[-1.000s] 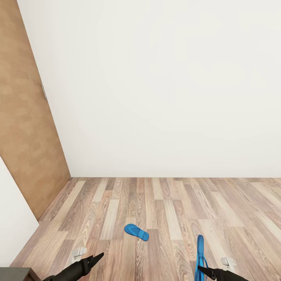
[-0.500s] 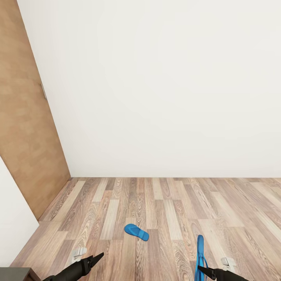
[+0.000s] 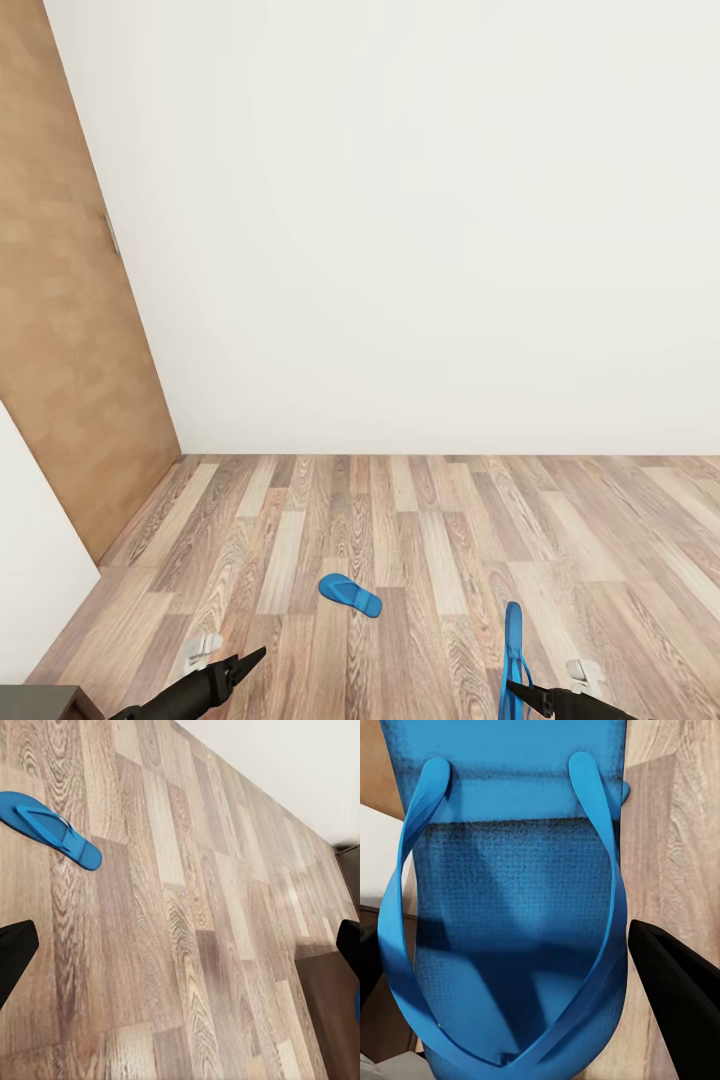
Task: In the bedroom, move the book from the bed onto either nightstand, and place the two sandals side by side next to the bed.
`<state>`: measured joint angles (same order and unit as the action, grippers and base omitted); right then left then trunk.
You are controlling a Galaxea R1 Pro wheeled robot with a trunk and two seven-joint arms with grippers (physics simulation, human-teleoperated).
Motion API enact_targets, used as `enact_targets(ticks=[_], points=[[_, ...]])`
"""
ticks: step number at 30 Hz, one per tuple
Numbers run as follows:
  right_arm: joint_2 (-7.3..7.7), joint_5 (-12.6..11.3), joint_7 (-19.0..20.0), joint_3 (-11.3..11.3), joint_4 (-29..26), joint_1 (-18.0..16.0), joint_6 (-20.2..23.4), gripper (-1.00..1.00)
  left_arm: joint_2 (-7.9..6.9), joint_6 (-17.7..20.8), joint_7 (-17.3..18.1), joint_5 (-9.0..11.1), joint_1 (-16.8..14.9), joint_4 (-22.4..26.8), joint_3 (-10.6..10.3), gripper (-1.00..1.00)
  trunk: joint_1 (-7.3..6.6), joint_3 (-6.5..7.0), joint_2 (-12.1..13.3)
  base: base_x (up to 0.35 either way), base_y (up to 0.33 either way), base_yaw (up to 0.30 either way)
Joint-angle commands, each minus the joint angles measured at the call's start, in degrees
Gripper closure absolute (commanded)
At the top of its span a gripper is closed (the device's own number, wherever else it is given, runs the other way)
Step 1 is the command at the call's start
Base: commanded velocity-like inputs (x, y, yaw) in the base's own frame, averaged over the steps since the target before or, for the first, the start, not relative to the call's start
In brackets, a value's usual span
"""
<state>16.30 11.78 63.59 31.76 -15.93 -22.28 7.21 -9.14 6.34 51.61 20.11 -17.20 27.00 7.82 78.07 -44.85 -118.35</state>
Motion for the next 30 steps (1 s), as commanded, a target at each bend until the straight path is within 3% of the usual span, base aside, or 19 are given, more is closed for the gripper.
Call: enact_targets(ticks=[1, 11, 25, 30], points=[[-0.04, 0.4, 0.2, 0.5, -0.1, 0.0, 0.6, 1.0, 0.0, 0.6, 0.2, 0.4, 0.0, 0.0, 0.1, -1.0, -0.01, -0.06, 0.0, 0.0, 0.0, 0.0], [-0.04, 0.4, 0.2, 0.5, -0.1, 0.0, 0.6, 1.0, 0.0, 0.6, 0.2, 0.4, 0.0, 0.0, 0.1, -1.0, -0.01, 0.04, 0.0, 0.0, 0.0, 0.013], [-0.04, 0.4, 0.2, 0.5, -0.1, 0.0, 0.6, 1.0, 0.0, 0.6, 0.2, 0.4, 0.0, 0.0, 0.1, -1.0, -0.01, 0.06, 0.0, 0.0, 0.0, 0.262], [-0.04, 0.4, 0.3, 0.5, -0.1, 0.0, 0.6, 1.0, 0.0, 0.6, 0.2, 0.4, 0.0, 0.0, 0.1, -1.0, -0.01, 0.06, 0.0, 0.0, 0.0, 0.1]])
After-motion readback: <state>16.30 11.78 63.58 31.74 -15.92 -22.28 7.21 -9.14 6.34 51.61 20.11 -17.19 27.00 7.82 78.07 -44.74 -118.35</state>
